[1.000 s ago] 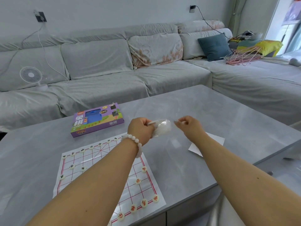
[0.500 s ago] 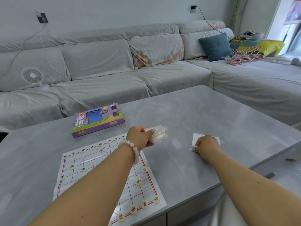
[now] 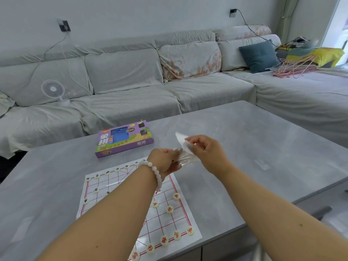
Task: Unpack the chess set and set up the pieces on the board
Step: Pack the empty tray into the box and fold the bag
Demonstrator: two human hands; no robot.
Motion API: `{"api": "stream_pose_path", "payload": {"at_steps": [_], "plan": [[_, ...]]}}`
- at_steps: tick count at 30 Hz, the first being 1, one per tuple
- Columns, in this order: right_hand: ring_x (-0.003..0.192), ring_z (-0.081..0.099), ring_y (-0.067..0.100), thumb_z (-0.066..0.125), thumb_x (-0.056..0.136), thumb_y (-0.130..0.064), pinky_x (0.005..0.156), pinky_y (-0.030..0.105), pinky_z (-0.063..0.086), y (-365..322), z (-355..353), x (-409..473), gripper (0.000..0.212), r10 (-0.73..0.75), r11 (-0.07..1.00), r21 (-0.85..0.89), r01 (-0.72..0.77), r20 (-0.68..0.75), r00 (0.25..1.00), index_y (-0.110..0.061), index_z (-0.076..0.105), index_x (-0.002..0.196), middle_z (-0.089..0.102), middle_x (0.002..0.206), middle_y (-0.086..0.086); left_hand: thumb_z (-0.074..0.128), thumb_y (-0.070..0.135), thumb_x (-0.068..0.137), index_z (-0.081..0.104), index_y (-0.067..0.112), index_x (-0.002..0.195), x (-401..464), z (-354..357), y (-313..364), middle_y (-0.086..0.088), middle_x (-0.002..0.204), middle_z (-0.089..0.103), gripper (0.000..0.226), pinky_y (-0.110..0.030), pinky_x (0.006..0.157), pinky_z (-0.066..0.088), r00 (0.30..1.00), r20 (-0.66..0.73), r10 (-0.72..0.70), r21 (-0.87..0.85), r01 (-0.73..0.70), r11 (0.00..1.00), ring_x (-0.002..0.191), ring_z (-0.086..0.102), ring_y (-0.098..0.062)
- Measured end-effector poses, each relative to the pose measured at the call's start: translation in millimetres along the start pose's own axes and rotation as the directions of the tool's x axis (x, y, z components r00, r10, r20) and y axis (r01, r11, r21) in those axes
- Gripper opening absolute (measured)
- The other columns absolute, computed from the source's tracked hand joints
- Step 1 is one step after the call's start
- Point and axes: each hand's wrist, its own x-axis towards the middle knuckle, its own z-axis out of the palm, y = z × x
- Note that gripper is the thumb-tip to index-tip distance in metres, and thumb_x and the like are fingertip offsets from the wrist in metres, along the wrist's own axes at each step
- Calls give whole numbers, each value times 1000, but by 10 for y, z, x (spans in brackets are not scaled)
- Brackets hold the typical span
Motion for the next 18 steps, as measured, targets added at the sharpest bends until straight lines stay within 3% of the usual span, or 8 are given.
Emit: {"api": "stream_pose_path", "payload": {"at_steps": [3,6,8,11,14,16,18], "plan": [[86,62,4,61,88,-16,79,24,50,52,48,-51,7,-1,1000,-14,1,52,999,-21,67,87,68,97,-12,54,17,94,62,-3,92,-41,-41,36,-16,83,62,22,-20,50,55,996,34,-88,-151,92,984,66,57,-19],[94,63,11,62,88,-17,84,27,50,17,106,-89,8,-32,997,-64,40,112,993,-22,65,81,68,103,-11,45,27,98,59,-5,109,-61,-65,39,-19,89,64,37,-24,50,55,993,56,-108,-203,117,972,72,61,-23],[98,62,10,64,87,-19,87,23,48,-25,140,-111,8,-59,989,-126,78,146,988,-18,68,81,67,107,-11,42,36,98,60,-3,106,-79,-78,46,-17,86,68,44,-28,55,55,992,78,-102,-208,116,971,73,65,-24],[98,62,7,60,89,-15,87,20,48,-91,158,-133,13,-30,998,-40,38,195,980,-15,71,83,68,106,-11,54,18,94,64,-1,95,-129,-78,53,-16,85,67,22,-28,62,54,996,58,-61,-134,68,989,71,63,-22],[101,61,15,51,89,-7,88,30,50,-166,144,-91,20,106,989,83,-125,204,973,-22,63,92,66,109,-6,54,5,92,61,-2,92,-145,-115,45,-16,86,65,9,-31,65,55,999,-17,-44,-88,42,995,74,63,-24],[106,57,12,56,85,-9,91,28,47,-170,108,-32,26,95,993,-83,-79,202,975,-23,56,107,60,116,-10,54,7,92,61,-3,102,-121,-161,35,-18,95,68,15,-40,80,56,999,-51,10,-21,-11,1000,86,66,-31],[108,52,8,65,83,-18,90,22,41,-180,90,7,42,71,964,-265,8,286,956,-24,49,122,53,119,-13,57,12,92,63,-1,106,-120,-204,42,-18,99,69,20,-42,83,56,994,-76,82,62,-77,995,90,67,-31]]}}
